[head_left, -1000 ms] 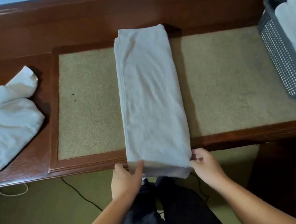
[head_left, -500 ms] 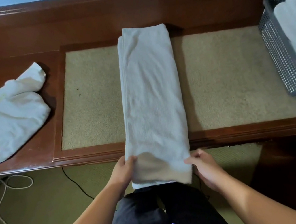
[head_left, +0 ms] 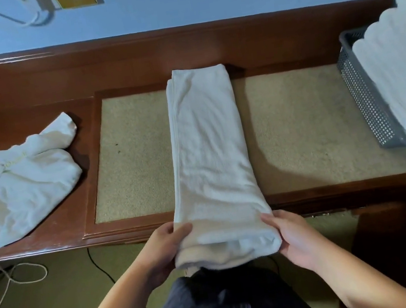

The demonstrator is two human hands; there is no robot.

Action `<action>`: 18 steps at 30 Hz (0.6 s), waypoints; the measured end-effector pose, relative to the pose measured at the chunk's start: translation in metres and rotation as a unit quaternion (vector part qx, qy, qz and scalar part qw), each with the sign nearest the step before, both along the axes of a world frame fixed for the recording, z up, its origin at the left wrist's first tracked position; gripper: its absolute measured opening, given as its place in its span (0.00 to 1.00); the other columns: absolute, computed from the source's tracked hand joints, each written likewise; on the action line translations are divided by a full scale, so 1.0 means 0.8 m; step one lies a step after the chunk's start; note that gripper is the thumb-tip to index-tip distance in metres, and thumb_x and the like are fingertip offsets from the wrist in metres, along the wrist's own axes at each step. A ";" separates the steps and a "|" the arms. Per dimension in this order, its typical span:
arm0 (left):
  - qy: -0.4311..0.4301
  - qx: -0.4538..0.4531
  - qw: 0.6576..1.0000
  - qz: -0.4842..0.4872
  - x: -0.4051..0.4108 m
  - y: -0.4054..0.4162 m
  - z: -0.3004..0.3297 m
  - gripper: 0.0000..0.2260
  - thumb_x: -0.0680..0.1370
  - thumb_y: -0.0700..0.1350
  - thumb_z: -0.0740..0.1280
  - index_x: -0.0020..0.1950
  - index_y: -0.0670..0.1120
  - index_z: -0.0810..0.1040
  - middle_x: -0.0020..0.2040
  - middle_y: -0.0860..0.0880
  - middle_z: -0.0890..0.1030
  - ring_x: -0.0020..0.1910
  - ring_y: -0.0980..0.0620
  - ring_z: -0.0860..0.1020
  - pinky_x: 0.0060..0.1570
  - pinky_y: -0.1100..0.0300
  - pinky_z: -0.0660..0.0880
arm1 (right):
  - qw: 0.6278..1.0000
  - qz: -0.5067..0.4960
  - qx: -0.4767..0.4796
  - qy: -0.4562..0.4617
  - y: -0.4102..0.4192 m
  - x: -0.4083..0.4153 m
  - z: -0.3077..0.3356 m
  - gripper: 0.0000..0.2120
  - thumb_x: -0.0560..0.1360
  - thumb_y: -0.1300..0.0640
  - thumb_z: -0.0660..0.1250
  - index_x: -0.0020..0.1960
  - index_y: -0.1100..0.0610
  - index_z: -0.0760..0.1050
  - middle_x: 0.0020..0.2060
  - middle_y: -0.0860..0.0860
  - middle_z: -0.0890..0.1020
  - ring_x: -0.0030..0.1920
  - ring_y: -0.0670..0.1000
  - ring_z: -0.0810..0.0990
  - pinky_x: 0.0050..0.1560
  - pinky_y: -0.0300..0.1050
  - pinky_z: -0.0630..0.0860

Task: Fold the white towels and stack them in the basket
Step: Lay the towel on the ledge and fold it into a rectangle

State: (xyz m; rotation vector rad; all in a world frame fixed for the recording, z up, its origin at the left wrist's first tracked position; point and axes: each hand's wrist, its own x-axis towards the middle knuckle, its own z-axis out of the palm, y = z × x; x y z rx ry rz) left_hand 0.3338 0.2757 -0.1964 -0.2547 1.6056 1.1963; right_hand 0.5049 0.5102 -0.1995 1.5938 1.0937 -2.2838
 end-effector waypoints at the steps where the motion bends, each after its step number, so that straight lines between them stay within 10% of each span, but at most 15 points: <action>1: 0.016 0.007 1.000 0.007 -0.006 0.001 0.008 0.16 0.82 0.44 0.70 0.66 0.36 0.77 0.55 0.39 0.86 0.54 0.39 0.86 0.53 0.45 0.82 | 1.000 -0.008 0.021 -0.001 0.004 -0.004 0.012 0.14 0.81 0.62 0.69 0.67 0.58 0.76 0.55 0.61 0.86 0.53 0.61 0.87 0.57 0.62 0.83; 5: 0.068 0.034 0.996 0.045 -0.034 0.013 0.051 0.22 0.80 0.38 0.72 0.70 0.52 0.71 0.53 0.39 0.87 0.46 0.40 0.87 0.38 0.52 0.82 | 0.993 0.015 0.113 0.034 0.022 -0.019 0.051 0.31 0.77 0.66 0.73 0.69 0.37 0.70 0.57 0.55 0.85 0.54 0.57 0.87 0.55 0.61 0.83; 8: 0.104 0.054 0.993 -0.026 -0.053 0.028 0.079 0.12 0.82 0.38 0.66 0.59 0.52 0.84 0.50 0.39 0.86 0.40 0.48 0.83 0.33 0.59 0.76 | 0.980 0.039 0.173 0.084 0.034 -0.032 0.075 0.29 0.79 0.69 0.69 0.67 0.38 0.77 0.61 0.45 0.84 0.60 0.51 0.84 0.62 0.59 0.81; 15: -0.017 0.284 0.955 -0.080 -0.127 0.042 0.099 0.36 0.66 0.34 0.58 0.76 0.37 0.71 0.74 0.34 0.73 0.75 0.38 0.70 0.66 0.55 0.76 | 0.979 -0.080 0.071 0.174 0.077 -0.088 0.108 0.20 0.81 0.70 0.53 0.49 0.64 0.86 0.50 0.62 0.86 0.50 0.57 0.86 0.52 0.53 0.84; 18: 0.096 0.276 0.941 -0.168 -0.153 0.057 0.103 0.37 0.68 0.27 0.60 0.78 0.42 0.69 0.73 0.37 0.74 0.75 0.40 0.72 0.75 0.45 0.68 | 0.968 -0.065 0.051 0.237 0.103 -0.117 0.116 0.22 0.76 0.77 0.52 0.56 0.66 0.82 0.52 0.62 0.85 0.53 0.56 0.86 0.53 0.46 0.84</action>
